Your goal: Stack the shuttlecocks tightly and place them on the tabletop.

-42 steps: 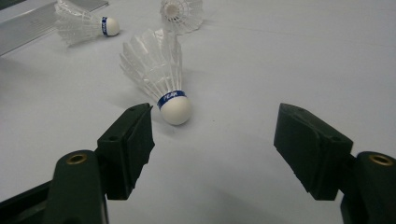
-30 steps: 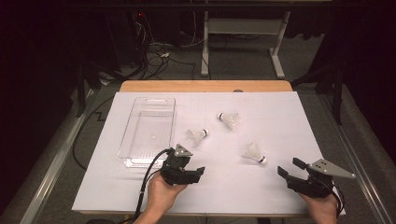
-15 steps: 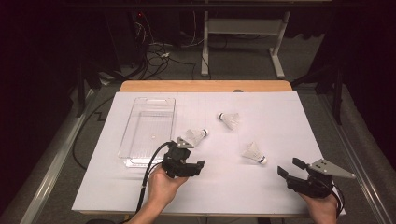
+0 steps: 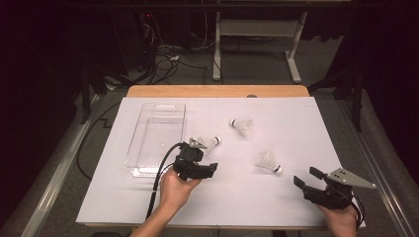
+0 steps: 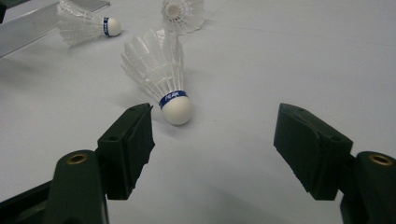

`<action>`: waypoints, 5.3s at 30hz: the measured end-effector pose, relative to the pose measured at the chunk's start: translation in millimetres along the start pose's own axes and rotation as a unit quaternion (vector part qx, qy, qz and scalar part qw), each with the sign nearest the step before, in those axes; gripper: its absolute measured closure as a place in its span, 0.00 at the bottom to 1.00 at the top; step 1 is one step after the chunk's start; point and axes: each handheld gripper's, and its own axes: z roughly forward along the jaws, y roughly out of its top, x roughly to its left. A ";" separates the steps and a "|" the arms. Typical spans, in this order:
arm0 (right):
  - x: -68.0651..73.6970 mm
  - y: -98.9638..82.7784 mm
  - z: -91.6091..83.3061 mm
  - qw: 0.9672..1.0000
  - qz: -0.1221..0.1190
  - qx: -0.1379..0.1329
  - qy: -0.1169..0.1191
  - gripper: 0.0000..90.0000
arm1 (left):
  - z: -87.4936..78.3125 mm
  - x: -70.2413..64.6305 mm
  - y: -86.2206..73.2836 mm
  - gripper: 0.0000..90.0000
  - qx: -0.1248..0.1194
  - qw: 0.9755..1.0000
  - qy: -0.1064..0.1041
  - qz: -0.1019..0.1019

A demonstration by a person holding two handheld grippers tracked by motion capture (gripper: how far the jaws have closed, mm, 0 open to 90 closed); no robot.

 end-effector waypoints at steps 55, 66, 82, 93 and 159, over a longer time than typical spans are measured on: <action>0.5 0.3 0.4 1.000 -0.006 0.000 0.006 0.32 | 27.1 26.4 44.0 0.44 0.041 0.997 0.030 -0.051; 0.5 0.4 0.7 1.000 -0.008 0.000 0.007 0.32 | 33.9 31.9 47.5 0.46 0.041 0.997 0.025 -0.067; 0.5 0.4 0.8 1.000 -0.008 0.000 0.008 0.32 | 42.7 35.4 49.3 0.58 0.051 0.995 0.017 -0.086; 0.5 0.4 0.9 1.000 -0.008 0.000 0.009 0.32 | 45.5 35.9 49.4 0.76 0.053 0.995 0.018 -0.088; 0.9 0.3 1.0 1.000 -0.006 0.001 0.008 0.32 | 14.2 36.2 48.1 0.99 0.049 0.998 0.008 -0.028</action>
